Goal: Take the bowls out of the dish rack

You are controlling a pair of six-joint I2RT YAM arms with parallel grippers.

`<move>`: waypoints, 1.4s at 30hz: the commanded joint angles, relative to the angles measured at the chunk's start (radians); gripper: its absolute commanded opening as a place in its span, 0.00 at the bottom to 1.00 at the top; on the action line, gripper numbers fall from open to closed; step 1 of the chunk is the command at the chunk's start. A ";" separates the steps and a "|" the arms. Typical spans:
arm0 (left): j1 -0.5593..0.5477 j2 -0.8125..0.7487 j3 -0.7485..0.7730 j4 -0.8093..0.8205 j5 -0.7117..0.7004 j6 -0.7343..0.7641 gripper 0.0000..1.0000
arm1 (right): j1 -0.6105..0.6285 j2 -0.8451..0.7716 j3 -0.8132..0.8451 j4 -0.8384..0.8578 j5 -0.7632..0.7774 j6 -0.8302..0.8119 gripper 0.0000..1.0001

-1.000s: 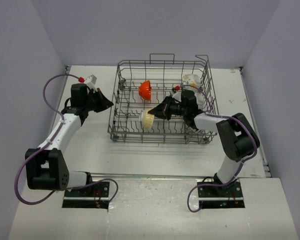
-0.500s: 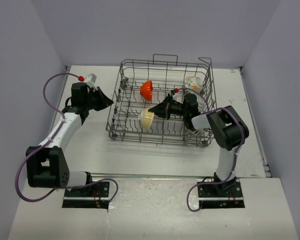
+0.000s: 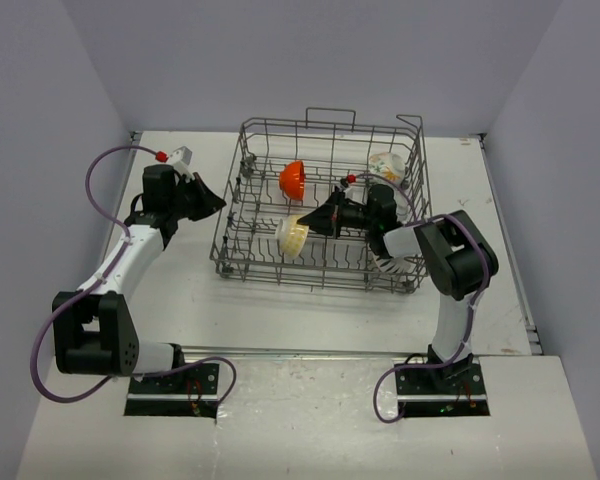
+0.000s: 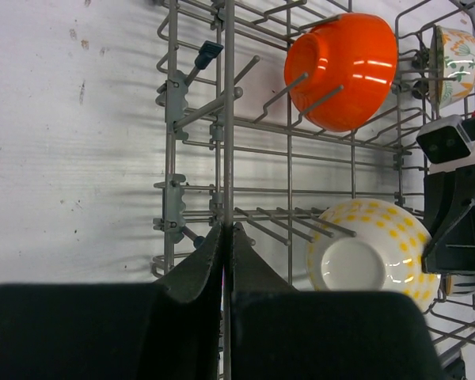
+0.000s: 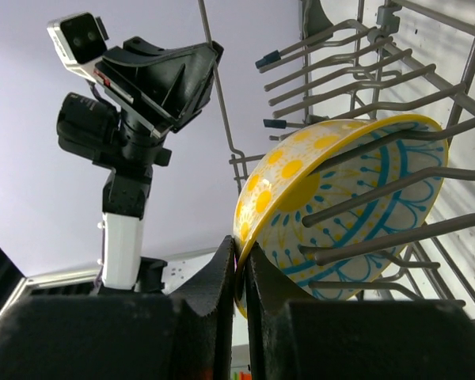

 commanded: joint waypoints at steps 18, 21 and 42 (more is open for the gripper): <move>0.014 0.030 -0.036 -0.095 -0.097 0.036 0.00 | -0.036 -0.235 0.238 -0.220 -0.041 -0.338 0.00; 0.014 0.032 -0.036 -0.093 -0.096 0.035 0.00 | -0.055 -0.214 0.224 -0.080 -0.064 -0.224 0.00; 0.013 0.035 -0.050 -0.076 -0.082 0.027 0.00 | -0.067 -0.236 0.241 -0.269 -0.096 -0.400 0.00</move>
